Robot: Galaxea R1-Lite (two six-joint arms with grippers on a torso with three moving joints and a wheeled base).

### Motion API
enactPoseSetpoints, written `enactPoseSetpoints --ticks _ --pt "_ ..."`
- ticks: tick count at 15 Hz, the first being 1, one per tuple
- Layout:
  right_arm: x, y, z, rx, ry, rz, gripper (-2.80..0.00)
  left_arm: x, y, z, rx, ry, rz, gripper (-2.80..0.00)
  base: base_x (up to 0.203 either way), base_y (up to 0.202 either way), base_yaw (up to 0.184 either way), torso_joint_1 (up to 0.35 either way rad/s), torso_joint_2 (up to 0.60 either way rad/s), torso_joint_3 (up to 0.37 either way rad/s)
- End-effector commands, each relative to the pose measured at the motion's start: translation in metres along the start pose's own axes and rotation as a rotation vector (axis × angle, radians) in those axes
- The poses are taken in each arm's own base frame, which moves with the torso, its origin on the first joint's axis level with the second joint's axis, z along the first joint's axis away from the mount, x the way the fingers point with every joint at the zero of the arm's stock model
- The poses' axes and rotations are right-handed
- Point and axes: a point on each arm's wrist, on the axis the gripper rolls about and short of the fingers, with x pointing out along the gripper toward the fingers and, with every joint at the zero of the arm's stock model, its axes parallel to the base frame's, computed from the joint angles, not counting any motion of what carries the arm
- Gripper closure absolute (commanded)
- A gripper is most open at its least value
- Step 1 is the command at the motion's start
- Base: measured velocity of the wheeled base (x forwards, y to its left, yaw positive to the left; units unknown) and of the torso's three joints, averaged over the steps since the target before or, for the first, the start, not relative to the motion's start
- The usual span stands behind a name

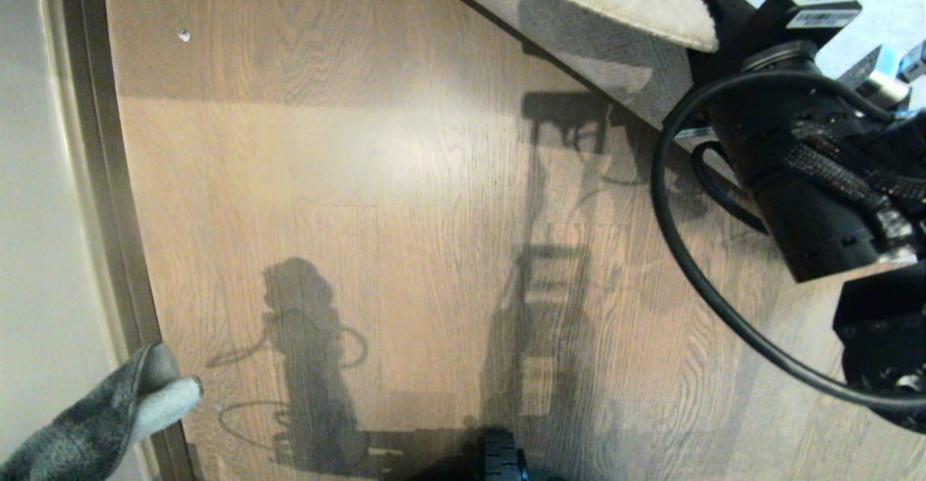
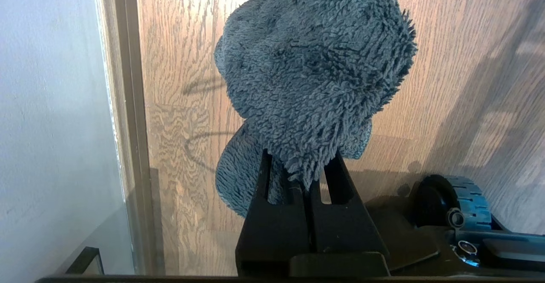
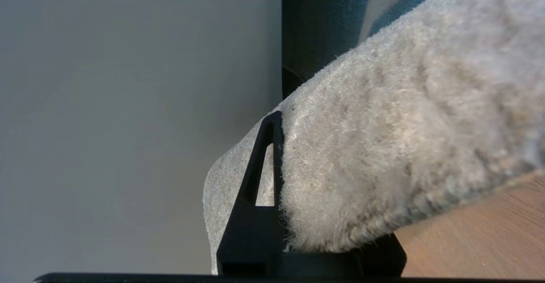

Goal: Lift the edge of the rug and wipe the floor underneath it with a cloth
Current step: Wipe the floor under the carpet with a rag

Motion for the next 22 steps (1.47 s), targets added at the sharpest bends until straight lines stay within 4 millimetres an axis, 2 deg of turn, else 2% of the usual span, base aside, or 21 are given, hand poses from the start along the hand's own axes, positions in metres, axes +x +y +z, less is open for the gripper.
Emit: enactPoseSetpoints --ticks 1,5,12,17,22 --pt "0.0 0.0 0.0 0.019 -0.014 0.027 0.0 0.0 0.0 0.0 -0.001 0.0 -0.001 0.0 0.0 0.0 0.0 0.0 0.0 0.0" --pt "0.0 -0.004 -0.002 0.02 -0.008 0.02 0.0 0.0 0.0 0.0 0.012 0.001 -0.006 0.0 0.0 0.0 0.0 0.0 0.0 0.0" --pt "0.001 -0.007 -0.004 0.022 0.0 0.016 0.0 0.0 -0.002 0.001 0.186 -0.005 -0.078 0.0 0.0 0.0 0.0 0.0 0.0 0.0" --pt "0.002 -0.008 -0.005 0.019 0.007 0.017 0.0 -0.003 -0.004 0.009 0.191 -0.04 -0.138 0.0 0.0 0.0 0.0 0.0 0.0 0.0" --pt "0.002 -0.009 -0.005 0.018 0.007 0.017 0.0 0.003 -0.006 0.014 0.188 0.005 -0.219 0.0 0.0 0.0 0.0 0.0 0.0 0.0"
